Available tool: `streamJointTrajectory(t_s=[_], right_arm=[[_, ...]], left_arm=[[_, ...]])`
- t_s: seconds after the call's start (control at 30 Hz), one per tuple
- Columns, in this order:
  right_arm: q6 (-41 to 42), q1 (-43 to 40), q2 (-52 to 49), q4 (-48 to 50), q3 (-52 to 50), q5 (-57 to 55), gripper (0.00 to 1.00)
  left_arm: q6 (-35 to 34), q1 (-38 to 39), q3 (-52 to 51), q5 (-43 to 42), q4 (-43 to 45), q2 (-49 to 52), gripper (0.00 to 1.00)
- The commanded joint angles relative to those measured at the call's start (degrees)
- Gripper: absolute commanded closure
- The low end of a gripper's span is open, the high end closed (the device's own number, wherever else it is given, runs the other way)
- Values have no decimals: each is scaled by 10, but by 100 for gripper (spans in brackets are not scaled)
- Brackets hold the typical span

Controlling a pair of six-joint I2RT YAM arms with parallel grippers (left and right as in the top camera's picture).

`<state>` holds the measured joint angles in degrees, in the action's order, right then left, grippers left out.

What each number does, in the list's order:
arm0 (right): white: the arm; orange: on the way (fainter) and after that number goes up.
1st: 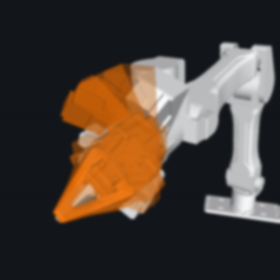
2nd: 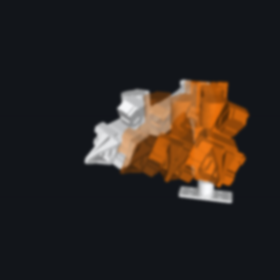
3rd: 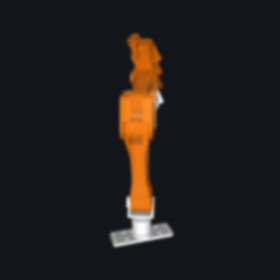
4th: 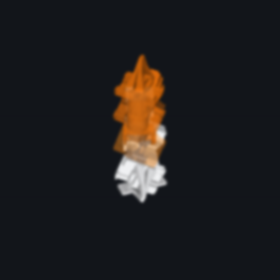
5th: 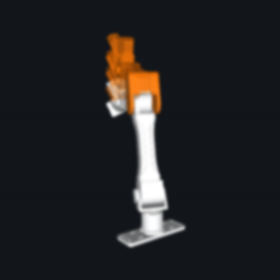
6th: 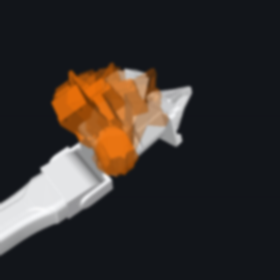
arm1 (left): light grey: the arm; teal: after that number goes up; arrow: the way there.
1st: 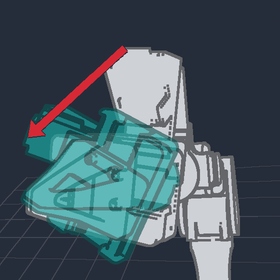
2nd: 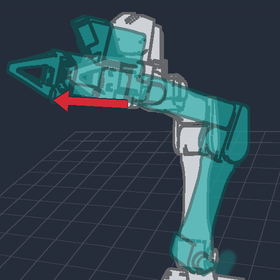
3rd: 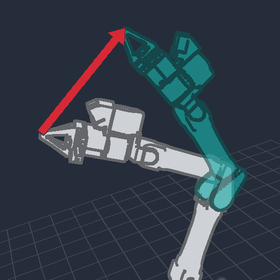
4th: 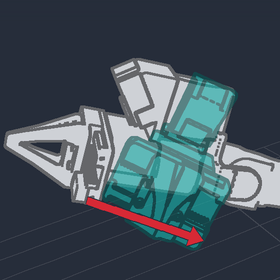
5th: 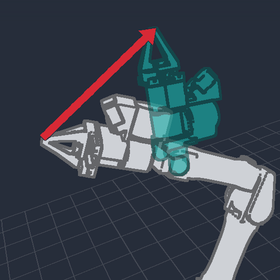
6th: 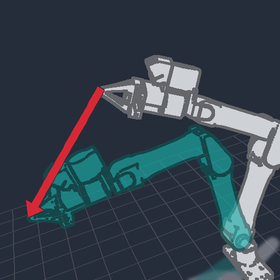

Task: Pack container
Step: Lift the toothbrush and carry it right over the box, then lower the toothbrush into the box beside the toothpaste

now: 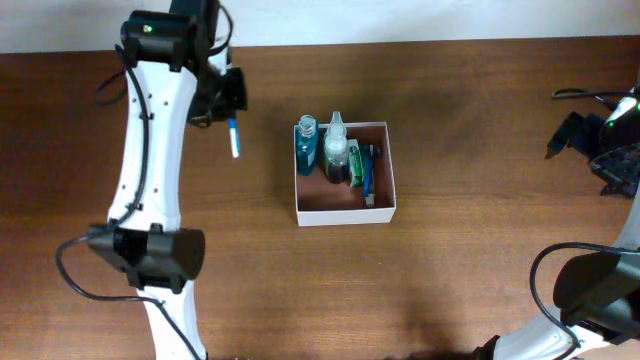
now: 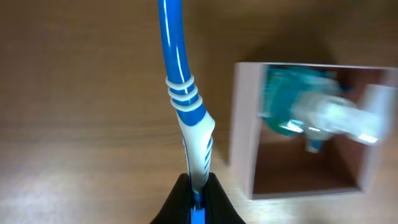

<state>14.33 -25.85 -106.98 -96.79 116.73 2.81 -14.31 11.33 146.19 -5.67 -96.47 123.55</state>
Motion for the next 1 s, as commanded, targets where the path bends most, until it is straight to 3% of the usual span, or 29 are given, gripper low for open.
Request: streamJointTrajectory(t_s=[0.0,0.2,0.43,0.57,0.97], right_arm=[[-4,0,8,1,-2,-3,1],[-4,0,8,1,-2,-3,1],[-4,0,8,1,-2,-3,1],[-4,0,8,1,-2,-3,1],[-4,0,8,1,-2,-3,1]], left_arm=[[12,42,26,-25,-2,-46,99],[42,165,27,-19,17,-60,99],[61,282,25,82,60,-56,98],[87,306,18,87,77,-48,92],[114,309,16,80,76,45,92]])
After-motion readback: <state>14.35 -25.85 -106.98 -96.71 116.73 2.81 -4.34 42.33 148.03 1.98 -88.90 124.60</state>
